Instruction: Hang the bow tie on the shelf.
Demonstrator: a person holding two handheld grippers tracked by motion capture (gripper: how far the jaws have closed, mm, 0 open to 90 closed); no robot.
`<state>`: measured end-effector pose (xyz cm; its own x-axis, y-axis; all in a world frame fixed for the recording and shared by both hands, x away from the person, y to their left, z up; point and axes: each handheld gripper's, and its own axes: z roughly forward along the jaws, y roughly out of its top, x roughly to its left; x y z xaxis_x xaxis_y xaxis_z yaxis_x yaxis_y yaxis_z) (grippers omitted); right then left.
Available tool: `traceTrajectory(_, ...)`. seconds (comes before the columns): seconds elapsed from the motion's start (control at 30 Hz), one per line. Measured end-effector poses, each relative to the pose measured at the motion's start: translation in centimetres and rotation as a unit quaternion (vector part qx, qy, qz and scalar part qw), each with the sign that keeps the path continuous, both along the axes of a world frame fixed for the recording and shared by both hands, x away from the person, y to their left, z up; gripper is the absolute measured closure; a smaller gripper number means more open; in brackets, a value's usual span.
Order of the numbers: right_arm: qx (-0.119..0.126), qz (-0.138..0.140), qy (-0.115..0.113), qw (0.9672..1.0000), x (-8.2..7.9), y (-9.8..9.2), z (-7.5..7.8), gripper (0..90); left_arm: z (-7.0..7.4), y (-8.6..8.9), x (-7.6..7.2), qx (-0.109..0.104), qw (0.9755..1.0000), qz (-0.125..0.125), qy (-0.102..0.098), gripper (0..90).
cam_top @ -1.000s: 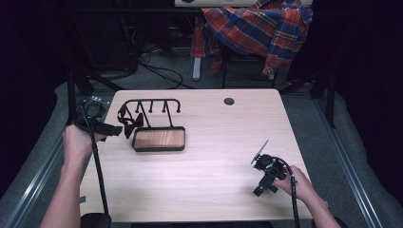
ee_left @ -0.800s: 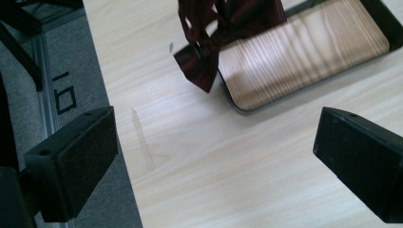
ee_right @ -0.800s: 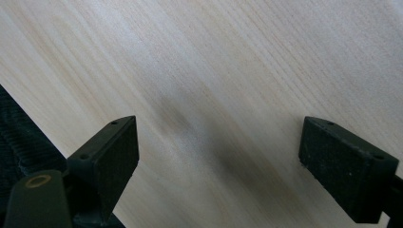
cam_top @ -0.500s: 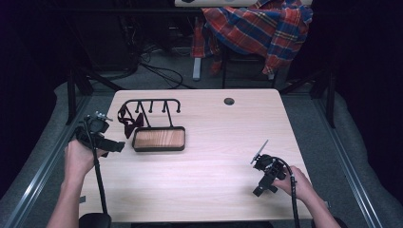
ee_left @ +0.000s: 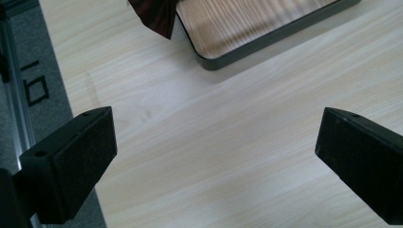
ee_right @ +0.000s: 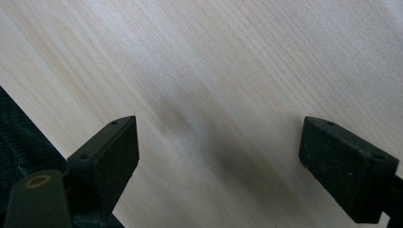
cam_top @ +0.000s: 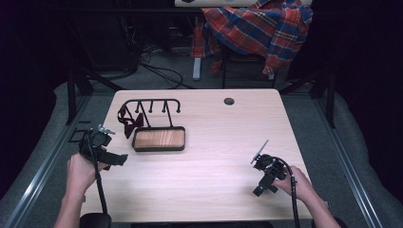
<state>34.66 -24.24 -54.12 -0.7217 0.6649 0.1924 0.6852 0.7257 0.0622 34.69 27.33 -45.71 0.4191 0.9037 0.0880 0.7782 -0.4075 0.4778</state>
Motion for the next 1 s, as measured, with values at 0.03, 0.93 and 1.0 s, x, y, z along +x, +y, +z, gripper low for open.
traceTrajectory(0.03, 0.0, 0.0, 0.0, 1.0, 0.0, 0.0, 0.0, 12.9, 0.0, 0.0, 0.0, 0.0, 1.0, 0.0, 0.0, 0.0)
traceTrajectory(0.93, 0.0, 0.004, -0.02, 0.9998, -0.1, 0.1, 0.3, 12.5, -5.9, -0.2, -2.3, -0.002, 0.9987, -0.042, 0.028, 0.0)
traceTrajectory(1.0, 0.03, -0.013, -0.059, 0.9977, -0.1, -0.2, 1.3, 9.4, -6.0, 0.0, -2.2, -0.002, 0.9988, -0.041, 0.027, 0.0)
